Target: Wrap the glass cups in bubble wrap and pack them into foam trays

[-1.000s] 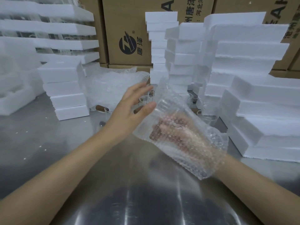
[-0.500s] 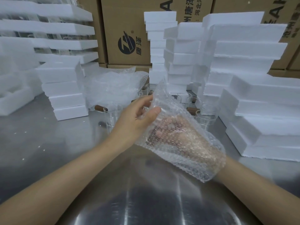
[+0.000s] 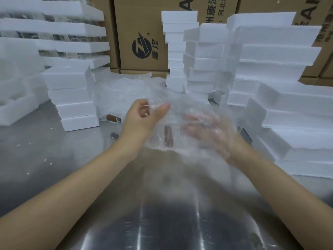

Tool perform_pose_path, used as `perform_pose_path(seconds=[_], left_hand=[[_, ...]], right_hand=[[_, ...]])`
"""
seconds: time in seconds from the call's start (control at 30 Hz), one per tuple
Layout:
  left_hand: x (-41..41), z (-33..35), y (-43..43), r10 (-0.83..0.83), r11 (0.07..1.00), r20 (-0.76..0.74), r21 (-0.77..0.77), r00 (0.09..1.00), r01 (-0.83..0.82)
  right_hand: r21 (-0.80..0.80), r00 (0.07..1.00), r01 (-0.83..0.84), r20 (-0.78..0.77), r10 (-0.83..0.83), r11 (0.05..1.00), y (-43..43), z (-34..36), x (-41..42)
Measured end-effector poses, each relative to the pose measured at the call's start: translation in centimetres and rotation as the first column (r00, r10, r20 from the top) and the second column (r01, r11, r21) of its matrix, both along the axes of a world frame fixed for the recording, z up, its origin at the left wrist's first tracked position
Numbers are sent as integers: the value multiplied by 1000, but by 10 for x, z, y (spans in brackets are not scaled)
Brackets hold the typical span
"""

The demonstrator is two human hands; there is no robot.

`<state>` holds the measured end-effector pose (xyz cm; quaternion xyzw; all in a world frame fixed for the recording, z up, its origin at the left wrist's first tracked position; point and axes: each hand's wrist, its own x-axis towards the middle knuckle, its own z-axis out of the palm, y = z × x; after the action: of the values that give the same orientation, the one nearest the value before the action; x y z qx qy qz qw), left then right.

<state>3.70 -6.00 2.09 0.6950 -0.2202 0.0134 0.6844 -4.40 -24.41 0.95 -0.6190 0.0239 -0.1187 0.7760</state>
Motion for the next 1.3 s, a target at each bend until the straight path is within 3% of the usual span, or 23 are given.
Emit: perform_pose_path(seconds=[0.03, 0.1, 0.13, 0.2, 0.3, 0.37, 0.43, 0.5, 0.63, 0.7, 0.83, 1.0, 1.2, 1.3], left_hand=[[2, 1, 1, 43, 994, -96, -93, 994, -51], [6, 4, 4, 1, 960, -277, -270, 961, -78], [8, 3, 5, -49, 938, -331, -338, 943, -70], [7, 1, 4, -151, 911, -363, -411, 920, -12], [-1, -4, -1, -248, 924, -374, -368, 894, 102], [-7, -5, -4, -280, 933, -395, -327, 875, 151], [-10, -7, -5, -305, 936, -409, -296, 860, 191], [-14, -9, -7, -361, 925, -399, -265, 843, 272], [-22, -11, -11, -377, 926, -323, -141, 868, 349], [-24, -11, -10, -366, 931, -296, -106, 882, 350], [-25, -10, -9, -412, 911, -267, -108, 871, 397], [-27, -12, -10, -500, 866, -244, -114, 831, 488], [-15, -9, -3, -590, 801, -238, -56, 771, 596], [-13, -9, -3, -569, 819, -237, -86, 787, 567]], right_hand=[[-79, 987, 137, 99, -129, 987, -6, 3, 1], [-36, 917, 354, 209, -339, 935, -17, 10, 1], [34, 897, 381, 230, -378, 924, -18, 14, -1], [5, 935, 272, 237, -265, 962, -12, 9, -2], [-218, 982, 125, 167, -89, 968, -2, -4, 2], [-234, 970, 188, 198, -143, 954, 0, -6, 1], [-114, 934, 317, 209, -289, 942, -5, -2, 0], [54, 916, 334, 218, -338, 941, -11, 1, 0], [134, 975, 100, 183, -123, 986, -2, -1, 1], [77, 985, 32, 168, -45, 996, 2, -1, 0], [-100, 976, 111, 197, -89, 989, 2, -1, -3], [-192, 939, 299, 232, -252, 935, 5, -4, -3], [-254, 977, 128, 197, -78, 959, 3, -4, -7], [-195, 923, 331, 271, -273, 923, 7, -3, -6]])
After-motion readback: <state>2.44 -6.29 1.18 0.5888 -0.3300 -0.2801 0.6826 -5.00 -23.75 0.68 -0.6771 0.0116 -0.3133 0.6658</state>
